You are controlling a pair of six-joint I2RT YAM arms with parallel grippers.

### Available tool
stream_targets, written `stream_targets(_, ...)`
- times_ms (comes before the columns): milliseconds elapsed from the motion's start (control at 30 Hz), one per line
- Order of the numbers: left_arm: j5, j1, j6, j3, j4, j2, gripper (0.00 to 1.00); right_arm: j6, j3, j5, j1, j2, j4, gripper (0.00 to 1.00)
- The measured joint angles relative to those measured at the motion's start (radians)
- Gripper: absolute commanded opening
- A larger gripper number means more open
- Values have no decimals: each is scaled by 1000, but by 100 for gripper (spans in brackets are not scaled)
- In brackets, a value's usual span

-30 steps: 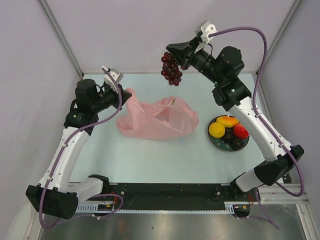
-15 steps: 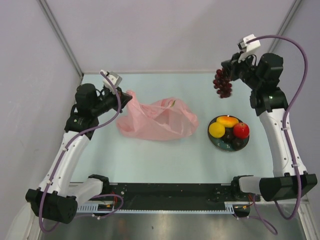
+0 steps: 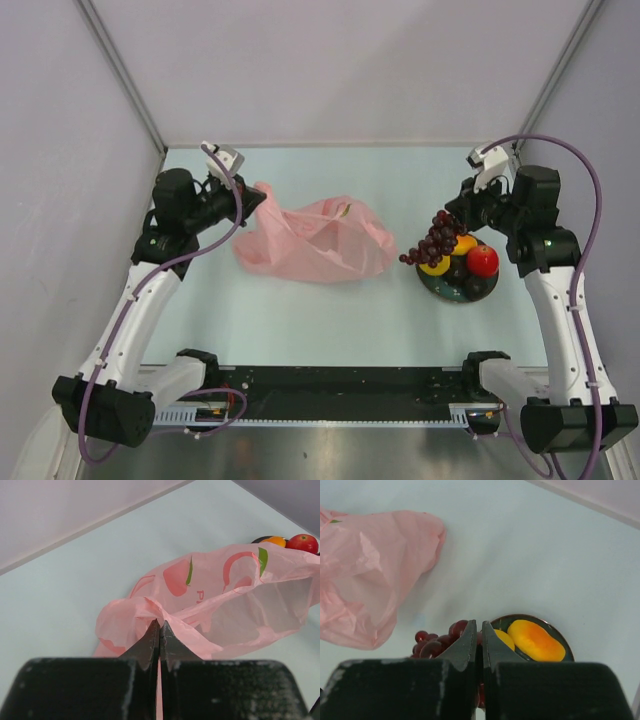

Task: Take the fake fruits out of the plastic bag
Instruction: Place the fake fruit on the plate.

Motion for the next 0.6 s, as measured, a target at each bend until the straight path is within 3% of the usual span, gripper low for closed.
stream_targets(600,12,0,-16,-30,10,1,0,4,-125,-11,13,-74,-133,0)
